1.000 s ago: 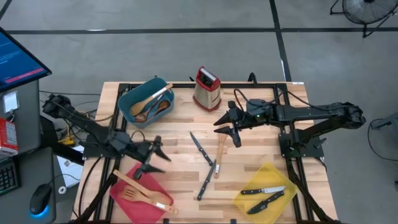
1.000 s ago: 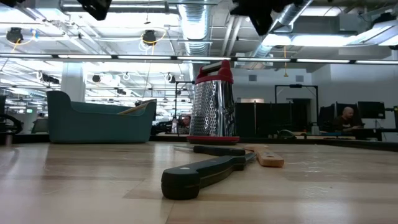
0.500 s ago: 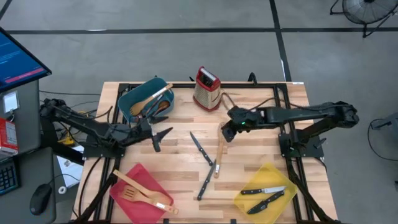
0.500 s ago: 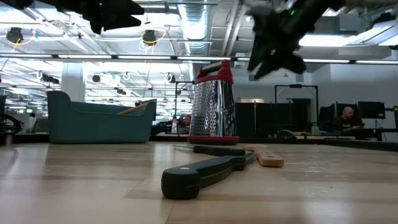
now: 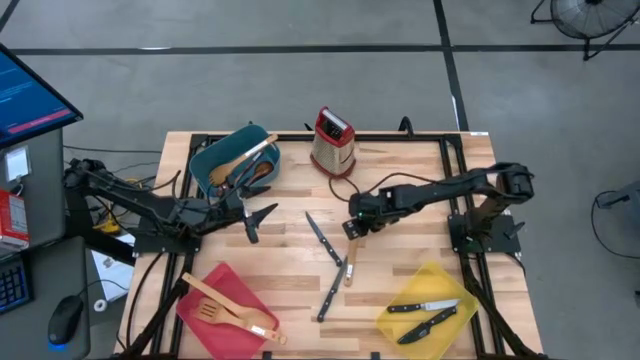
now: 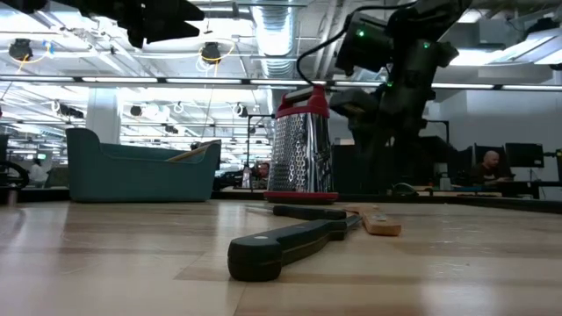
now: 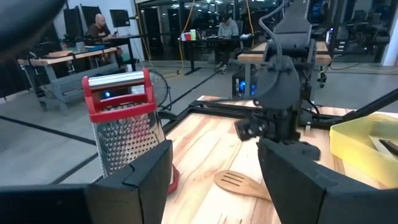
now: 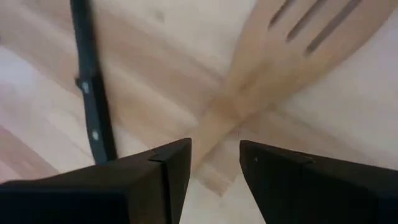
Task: Pick & Place Kitchen Items
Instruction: Put the brown wooden serving spoon into the blue bin
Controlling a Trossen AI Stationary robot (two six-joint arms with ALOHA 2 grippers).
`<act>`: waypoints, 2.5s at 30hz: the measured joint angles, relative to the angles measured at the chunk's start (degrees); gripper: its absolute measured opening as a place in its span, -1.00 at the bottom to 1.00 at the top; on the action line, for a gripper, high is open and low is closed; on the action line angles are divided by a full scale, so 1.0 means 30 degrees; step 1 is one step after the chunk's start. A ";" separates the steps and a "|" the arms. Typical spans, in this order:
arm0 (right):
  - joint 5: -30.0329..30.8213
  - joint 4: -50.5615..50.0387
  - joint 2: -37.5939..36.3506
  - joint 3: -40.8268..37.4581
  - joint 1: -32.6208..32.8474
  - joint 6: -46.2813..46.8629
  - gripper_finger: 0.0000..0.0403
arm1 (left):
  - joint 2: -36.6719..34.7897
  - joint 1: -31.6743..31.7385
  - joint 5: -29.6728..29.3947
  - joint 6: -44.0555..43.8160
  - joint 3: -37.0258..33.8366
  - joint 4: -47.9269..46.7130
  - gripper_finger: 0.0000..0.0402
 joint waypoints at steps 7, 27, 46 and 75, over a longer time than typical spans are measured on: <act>-0.0122 0.0173 0.1057 0.0221 0.0548 0.0819 -0.27 | 0.0000 -0.0004 0.0022 0.0000 0.0000 0.0084 0.09; -0.0578 0.1921 0.3203 0.0413 0.0271 -0.0619 -0.30 | 0.0000 -0.0004 0.0041 0.0000 0.0000 0.0302 0.09; 0.1496 -0.5974 0.1228 0.0211 -0.2174 -0.2602 -0.42 | 0.0007 -0.0004 0.0007 0.0000 0.0000 0.0419 0.09; 0.2344 -0.5822 0.1184 0.0226 -0.2152 -0.2023 0.12 | 0.0007 -0.0004 0.0036 0.0000 0.0000 0.0499 0.09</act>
